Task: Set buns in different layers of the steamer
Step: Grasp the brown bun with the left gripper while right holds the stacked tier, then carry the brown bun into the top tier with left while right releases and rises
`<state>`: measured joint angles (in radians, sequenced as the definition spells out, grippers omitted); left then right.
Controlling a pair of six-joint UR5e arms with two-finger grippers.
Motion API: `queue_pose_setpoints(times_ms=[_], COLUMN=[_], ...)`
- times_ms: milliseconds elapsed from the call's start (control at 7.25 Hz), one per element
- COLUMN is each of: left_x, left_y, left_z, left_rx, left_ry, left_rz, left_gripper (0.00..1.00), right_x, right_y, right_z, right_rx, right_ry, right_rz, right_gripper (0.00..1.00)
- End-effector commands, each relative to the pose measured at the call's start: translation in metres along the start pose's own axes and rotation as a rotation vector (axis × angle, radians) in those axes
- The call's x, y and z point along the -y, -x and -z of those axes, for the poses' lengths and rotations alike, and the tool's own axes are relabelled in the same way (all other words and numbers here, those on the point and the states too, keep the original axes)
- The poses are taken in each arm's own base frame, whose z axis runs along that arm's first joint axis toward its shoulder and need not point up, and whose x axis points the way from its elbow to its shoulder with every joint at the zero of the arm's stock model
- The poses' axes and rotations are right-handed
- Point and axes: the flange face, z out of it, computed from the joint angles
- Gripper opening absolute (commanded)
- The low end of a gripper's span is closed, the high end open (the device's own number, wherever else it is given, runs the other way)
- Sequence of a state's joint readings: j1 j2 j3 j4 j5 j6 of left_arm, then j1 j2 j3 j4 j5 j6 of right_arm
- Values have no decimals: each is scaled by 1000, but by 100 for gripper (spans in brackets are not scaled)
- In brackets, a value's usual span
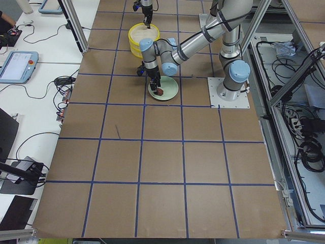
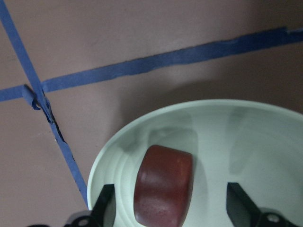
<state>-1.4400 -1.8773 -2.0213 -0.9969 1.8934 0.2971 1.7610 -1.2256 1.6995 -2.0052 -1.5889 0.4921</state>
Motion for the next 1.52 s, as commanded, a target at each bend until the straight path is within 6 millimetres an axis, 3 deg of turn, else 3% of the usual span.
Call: queue_pose_setpoints(times_ms=[0, 138, 276, 414, 552, 690, 828, 966, 1103, 1241, 1379], left_x=[1, 3, 6, 12, 4, -9, -12, -10, -3, 4, 12], left_y=[2, 3, 3, 2, -7, -18, -37, -67, -103, -132, -158], left_z=[9, 12, 23, 65, 106, 134, 161, 188, 221, 240, 246], left_rx=[-8, -3, 8, -4, -77, -136, -158, -225, -300, -365, -445], left_ry=[-23, -38, -66, -149, -208, -243, -291, -338, -377, -393, -378], left_rz=[13, 15, 17, 15, -1, 4, 45, 108, 163, 172, 232], left_gripper=[0, 0, 0, 0, 0, 0, 0, 0, 1, 1, 1], right_x=[1, 4, 21, 37, 26, 11, 0, -16, -29, -43, -41], right_y=[-3, -5, -21, -61, -106, -138, -156, -147, -124, -103, -102], right_z=[-1, 7, 30, 76, 137, 200, 237, 262, 248, 233, 225], right_rx=[-15, -3, 13, 31, 24, 19, 5, 2, -4, -5, 5], right_ry=[-4, -15, -50, -73, -56, -77, -2, -7, 14, 27, 31], right_rz=[-8, 5, 2, 44, 160, 209, 199, 226, 265, 322, 328], right_gripper=[98, 100, 100, 100, 100, 100, 100, 100, 100, 100, 100])
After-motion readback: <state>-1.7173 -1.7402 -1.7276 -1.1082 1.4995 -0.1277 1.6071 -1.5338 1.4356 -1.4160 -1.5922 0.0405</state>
